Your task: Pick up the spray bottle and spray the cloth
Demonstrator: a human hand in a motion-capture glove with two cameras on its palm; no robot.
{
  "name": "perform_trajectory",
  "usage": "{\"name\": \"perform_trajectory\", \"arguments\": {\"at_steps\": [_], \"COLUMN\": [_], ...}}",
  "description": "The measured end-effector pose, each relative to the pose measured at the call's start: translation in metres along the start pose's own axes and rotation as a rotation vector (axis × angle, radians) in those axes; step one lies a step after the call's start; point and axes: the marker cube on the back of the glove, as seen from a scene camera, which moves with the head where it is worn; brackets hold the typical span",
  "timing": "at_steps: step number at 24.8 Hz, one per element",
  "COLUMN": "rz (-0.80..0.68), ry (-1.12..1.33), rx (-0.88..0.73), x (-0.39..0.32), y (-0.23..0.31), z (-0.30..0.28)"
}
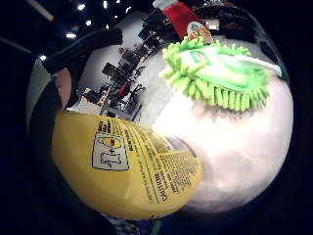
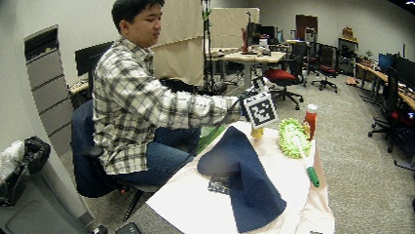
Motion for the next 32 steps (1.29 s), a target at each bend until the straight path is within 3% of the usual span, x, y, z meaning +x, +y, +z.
{"name": "perform_trajectory", "arguments": {"at_steps": [18,26,32], "rz": [0.081,0.015,-0.017], "ry": [-0.005,0.03,0.263], "rx": [-0.04,-0.003,-0.097], "x": [0.014,-0.023,-0.065], "y": [0.021,0.035,0.098], "z": [-0.009,-0.04,-0.088]}}
